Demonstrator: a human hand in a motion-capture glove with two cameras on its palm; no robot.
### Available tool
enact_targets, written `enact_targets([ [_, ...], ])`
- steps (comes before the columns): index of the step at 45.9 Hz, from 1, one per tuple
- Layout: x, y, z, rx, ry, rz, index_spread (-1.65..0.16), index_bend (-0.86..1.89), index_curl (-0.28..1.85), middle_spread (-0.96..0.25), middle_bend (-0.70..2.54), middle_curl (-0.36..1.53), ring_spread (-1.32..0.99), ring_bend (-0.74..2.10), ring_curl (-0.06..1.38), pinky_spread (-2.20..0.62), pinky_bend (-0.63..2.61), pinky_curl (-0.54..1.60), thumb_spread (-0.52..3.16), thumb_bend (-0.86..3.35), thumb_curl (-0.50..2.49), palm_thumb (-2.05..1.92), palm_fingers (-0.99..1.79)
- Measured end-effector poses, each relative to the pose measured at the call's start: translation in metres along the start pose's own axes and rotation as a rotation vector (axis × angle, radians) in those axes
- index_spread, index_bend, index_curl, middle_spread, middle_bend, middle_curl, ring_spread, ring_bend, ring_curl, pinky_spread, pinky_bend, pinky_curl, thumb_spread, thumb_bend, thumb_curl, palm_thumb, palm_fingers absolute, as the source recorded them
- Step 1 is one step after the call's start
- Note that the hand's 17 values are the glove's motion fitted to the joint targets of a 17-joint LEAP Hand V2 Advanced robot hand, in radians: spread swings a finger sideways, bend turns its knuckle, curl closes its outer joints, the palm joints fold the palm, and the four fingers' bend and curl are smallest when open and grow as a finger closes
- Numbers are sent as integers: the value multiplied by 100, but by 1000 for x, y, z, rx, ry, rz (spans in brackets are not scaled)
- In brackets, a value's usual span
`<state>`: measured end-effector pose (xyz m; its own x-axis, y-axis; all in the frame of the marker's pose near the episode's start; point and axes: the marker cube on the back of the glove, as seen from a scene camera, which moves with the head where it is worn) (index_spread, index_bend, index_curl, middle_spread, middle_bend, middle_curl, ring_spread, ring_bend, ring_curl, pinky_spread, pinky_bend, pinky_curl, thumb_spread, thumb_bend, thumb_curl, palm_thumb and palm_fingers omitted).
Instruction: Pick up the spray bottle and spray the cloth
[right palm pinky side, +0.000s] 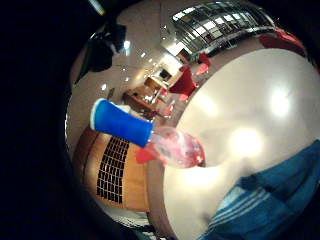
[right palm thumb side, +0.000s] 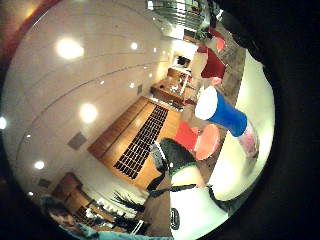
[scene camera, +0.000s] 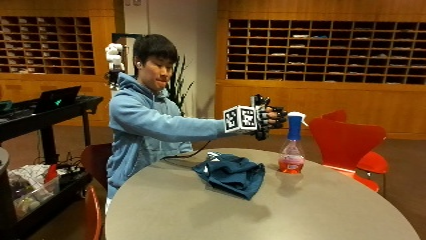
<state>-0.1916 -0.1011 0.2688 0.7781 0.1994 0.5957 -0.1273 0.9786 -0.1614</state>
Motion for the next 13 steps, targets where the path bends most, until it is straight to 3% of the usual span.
enact_targets([
  [13, -18, 24, -59, -19, -72, -83, -26, 12, 29, -13, 28, 43, -10, 41, 39, 6, 33, 35, 93, -3, 42, 58, 61],
])
